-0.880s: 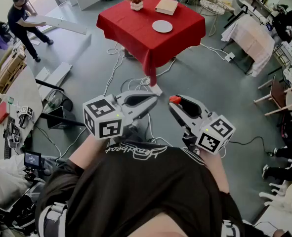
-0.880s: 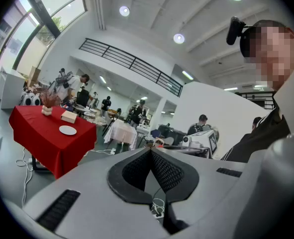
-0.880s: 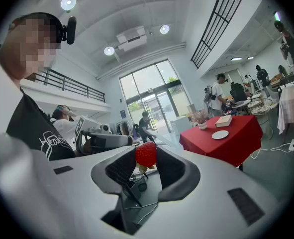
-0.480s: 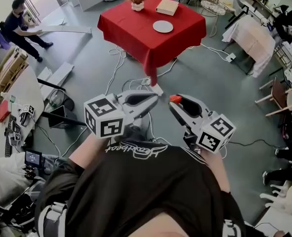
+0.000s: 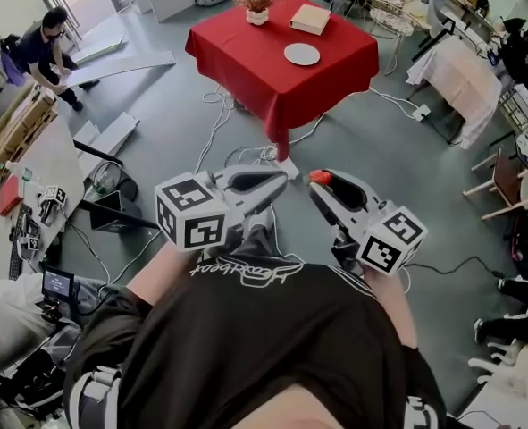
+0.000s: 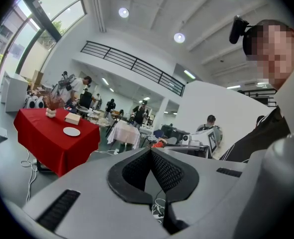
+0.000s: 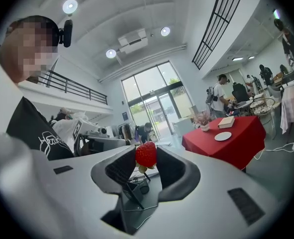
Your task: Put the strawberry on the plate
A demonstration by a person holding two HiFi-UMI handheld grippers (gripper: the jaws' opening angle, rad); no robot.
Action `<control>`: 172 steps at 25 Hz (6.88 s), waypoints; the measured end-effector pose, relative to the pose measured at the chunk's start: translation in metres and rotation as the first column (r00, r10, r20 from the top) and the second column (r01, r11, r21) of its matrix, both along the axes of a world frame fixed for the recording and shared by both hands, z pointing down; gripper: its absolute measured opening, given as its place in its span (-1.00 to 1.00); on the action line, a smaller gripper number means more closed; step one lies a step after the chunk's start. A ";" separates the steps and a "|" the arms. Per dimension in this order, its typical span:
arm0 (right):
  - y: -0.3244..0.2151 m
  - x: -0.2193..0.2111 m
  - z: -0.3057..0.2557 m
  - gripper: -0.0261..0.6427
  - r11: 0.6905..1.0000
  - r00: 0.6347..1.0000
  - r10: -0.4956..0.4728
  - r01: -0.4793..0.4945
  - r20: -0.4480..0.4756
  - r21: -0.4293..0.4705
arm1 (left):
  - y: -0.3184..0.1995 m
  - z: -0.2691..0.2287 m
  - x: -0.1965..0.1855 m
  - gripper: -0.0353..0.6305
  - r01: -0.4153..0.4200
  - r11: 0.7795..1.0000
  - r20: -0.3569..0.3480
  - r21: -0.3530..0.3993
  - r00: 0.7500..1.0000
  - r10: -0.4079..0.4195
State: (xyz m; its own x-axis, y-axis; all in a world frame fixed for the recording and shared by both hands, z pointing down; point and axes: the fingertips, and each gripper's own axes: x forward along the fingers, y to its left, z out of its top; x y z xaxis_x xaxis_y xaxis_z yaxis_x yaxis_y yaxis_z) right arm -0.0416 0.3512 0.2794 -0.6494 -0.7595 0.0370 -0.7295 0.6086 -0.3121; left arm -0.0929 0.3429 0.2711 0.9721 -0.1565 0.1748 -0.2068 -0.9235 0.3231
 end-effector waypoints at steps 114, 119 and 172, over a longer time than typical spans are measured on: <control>-0.628 0.216 0.102 -0.56 0.979 0.981 -0.054 0.015 -0.184 -0.204 | -0.584 0.140 0.212 -0.87 0.120 0.918 0.116 -0.377 0.990 -0.082; -0.650 0.206 0.118 -0.55 0.977 0.980 -0.081 0.042 -0.180 -0.210 | -0.590 0.150 0.209 -0.87 0.144 0.905 0.126 -0.400 0.987 -0.101; -0.706 0.196 0.301 -0.55 0.918 0.746 -0.274 0.015 -0.608 -0.395 | -0.622 0.188 0.189 -0.87 0.298 0.826 0.179 -0.478 0.954 -0.241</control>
State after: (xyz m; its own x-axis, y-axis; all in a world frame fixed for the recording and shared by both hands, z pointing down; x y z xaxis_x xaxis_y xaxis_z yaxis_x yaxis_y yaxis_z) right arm 0.1541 -0.3549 0.5808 -0.4712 -0.5091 0.7202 -0.7426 0.6697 -0.0124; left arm 0.0957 -0.2787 0.4591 0.8748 -0.2743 0.3993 -0.4834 -0.5485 0.6822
